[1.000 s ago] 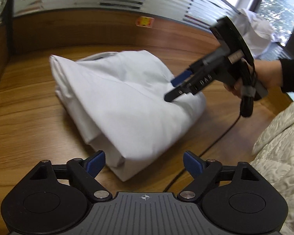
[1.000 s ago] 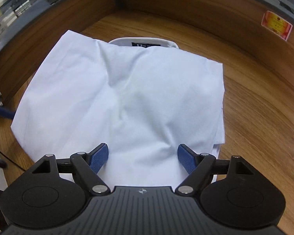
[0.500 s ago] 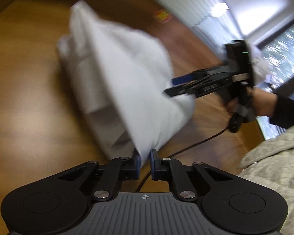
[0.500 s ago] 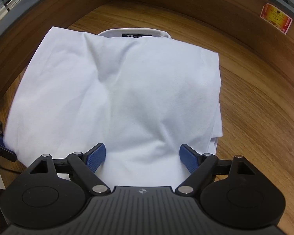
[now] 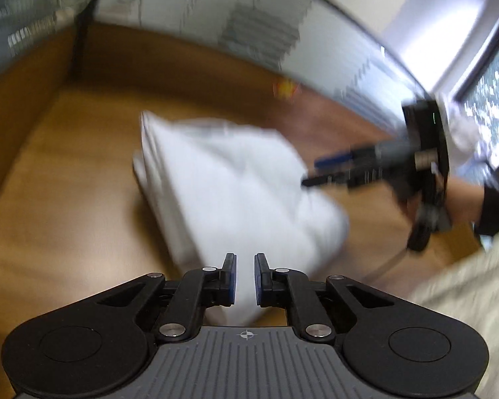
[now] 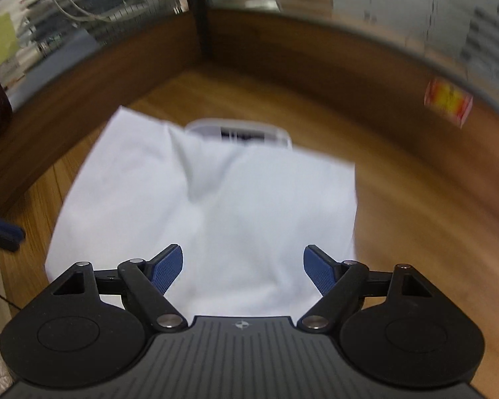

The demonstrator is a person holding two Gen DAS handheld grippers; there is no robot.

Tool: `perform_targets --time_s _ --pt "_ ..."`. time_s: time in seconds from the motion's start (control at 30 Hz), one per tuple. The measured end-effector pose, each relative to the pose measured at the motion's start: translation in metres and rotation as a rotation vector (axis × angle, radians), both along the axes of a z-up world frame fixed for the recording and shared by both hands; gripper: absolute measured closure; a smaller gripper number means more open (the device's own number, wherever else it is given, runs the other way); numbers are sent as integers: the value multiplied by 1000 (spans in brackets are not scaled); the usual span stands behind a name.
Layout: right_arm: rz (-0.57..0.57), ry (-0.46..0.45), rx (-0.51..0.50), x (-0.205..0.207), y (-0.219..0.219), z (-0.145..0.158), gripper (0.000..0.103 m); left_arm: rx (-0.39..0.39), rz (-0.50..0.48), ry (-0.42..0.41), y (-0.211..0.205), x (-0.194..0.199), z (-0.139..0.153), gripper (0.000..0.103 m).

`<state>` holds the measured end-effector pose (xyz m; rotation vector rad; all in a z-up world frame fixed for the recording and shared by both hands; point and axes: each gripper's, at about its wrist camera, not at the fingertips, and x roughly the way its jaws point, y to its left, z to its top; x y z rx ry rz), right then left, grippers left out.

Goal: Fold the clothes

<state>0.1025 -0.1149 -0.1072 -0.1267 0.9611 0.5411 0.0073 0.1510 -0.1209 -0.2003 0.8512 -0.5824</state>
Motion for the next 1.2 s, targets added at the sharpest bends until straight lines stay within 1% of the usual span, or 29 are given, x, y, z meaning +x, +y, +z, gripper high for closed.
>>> perform_targets --time_s 0.03,0.13,0.2,0.27,0.37,0.47,0.53,0.6,0.63,0.7,0.77,0.8,0.87,0.9,0.93,0.97,1.0,1.03,1.1,1.13,1.17,1.2 --pt "4 -17 1 4 3 3 18 16 19 -8 -3 8 0 86" --pt "14 -67 4 16 10 11 18 63 76 -32 -12 32 -1 85" --pt "11 -72 9 29 16 8 20 94 114 -48 -18 48 -2 85" --pt "6 -71 17 43 21 4 25 125 152 -65 -24 64 -3 85" --pt "-1 -44 13 60 25 -9 33 153 194 -16 -23 81 -14 85" --pt "-18 -18 -11 74 24 -26 34 179 235 35 -21 98 -26 86" --pt "-31 -6 -23 83 22 -38 34 181 267 89 -16 106 -37 86" --pt "-37 15 -8 89 15 -47 34 182 299 144 -11 115 -47 85" --pt "-43 29 6 92 13 -46 34 160 318 154 -7 116 -47 85" --pt "-53 41 30 96 9 -41 34 107 356 170 1 116 -45 85" --pt "-63 27 51 95 5 -33 34 106 359 155 2 114 -40 82" --pt "-69 15 63 94 2 -30 34 116 358 156 2 114 -41 79" --pt "-78 40 49 97 -1 -36 34 117 361 158 4 114 -44 75" --pt "-73 52 48 98 -2 -40 34 115 366 161 5 114 -45 70" --pt "-67 64 49 99 -4 -45 34 98 370 164 7 114 -44 58" --pt "-61 75 49 101 -5 -49 34 78 373 168 8 113 -43 49" --pt "-71 83 70 101 -10 -47 33 59 376 171 10 112 -42 30" --pt "-83 90 92 101 -15 -45 32 40 379 174 12 111 -41 17" --pt "-102 98 132 97 -28 -38 24 -22 360 167 16 103 -38 10" --pt "-108 99 147 93 -36 -34 17 -38 347 162 17 99 -36 7" --pt "-115 100 163 89 -43 -31 14 -51 334 156 17 96 -35 5" --pt "-122 107 167 83 -51 -29 14 -54 320 155 18 94 -35 3"
